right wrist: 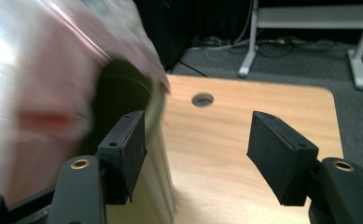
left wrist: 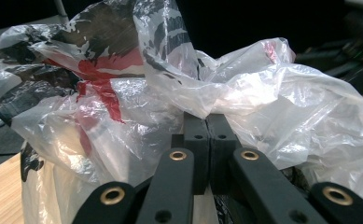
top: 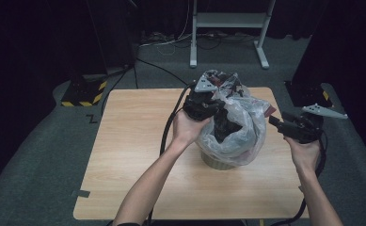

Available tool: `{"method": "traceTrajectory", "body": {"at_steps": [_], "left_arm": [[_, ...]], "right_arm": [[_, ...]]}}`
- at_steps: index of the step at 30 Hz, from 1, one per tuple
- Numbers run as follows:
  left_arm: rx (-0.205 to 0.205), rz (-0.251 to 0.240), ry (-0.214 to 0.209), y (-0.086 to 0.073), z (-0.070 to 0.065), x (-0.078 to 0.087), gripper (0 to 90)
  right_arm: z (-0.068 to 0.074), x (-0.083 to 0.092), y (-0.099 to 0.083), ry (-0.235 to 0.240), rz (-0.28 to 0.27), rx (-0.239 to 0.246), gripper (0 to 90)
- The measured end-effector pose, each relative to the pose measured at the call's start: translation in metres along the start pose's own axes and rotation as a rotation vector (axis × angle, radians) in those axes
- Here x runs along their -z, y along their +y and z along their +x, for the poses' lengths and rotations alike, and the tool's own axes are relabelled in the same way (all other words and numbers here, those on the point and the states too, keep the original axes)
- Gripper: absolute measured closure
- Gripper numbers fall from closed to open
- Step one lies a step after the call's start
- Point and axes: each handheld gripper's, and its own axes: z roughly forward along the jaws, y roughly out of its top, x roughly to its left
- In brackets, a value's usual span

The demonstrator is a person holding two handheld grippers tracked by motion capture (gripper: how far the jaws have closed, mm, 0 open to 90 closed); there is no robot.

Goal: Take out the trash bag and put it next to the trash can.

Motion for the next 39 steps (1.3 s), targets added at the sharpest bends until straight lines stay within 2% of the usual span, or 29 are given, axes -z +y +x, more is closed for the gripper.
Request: {"method": "traceTrajectory", "body": {"at_steps": [8,11,15,21,31,39], "left_arm": [[0.003,-0.014,-0.007,0.002,0.002,0.011,89.0],[0.013,-0.021,-0.017,0.002,0.005,0.015,89.0],[0.03,-0.038,-0.021,0.002,0.009,0.021,89.0],[0.033,-0.054,-0.018,0.003,0.011,0.031,88.9],[0.022,-0.069,-0.02,0.001,0.016,0.048,88.8],[0.036,-0.096,-0.009,-0.002,0.022,0.065,88.8]], "right_arm": [[-0.009,-0.02,-0.032,-0.05,0.064,-0.024,37.2],[-0.012,-0.031,-0.045,-0.081,0.093,-0.023,37.4],[-0.015,-0.043,-0.059,-0.101,0.134,-0.024,38.1],[-0.016,-0.056,-0.073,-0.121,0.16,-0.021,39.0],[-0.02,-0.079,-0.098,-0.16,0.216,-0.044,39.7],[-0.019,-0.095,-0.112,-0.191,0.24,-0.028,39.9]]}}
